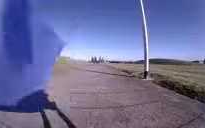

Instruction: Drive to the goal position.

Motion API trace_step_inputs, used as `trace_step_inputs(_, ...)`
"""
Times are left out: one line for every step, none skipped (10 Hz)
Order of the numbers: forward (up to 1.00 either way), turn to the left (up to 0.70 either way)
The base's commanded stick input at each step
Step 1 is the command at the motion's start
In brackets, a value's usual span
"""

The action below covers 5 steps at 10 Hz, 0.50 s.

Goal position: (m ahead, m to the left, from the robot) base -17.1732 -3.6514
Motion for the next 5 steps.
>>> trace_step_inputs(0.00, 0.70)
trace_step_inputs(0.00, 0.70)
trace_step_inputs(0.00, 0.70)
trace_step_inputs(0.00, 0.70)
trace_step_inputs(0.00, 0.70)
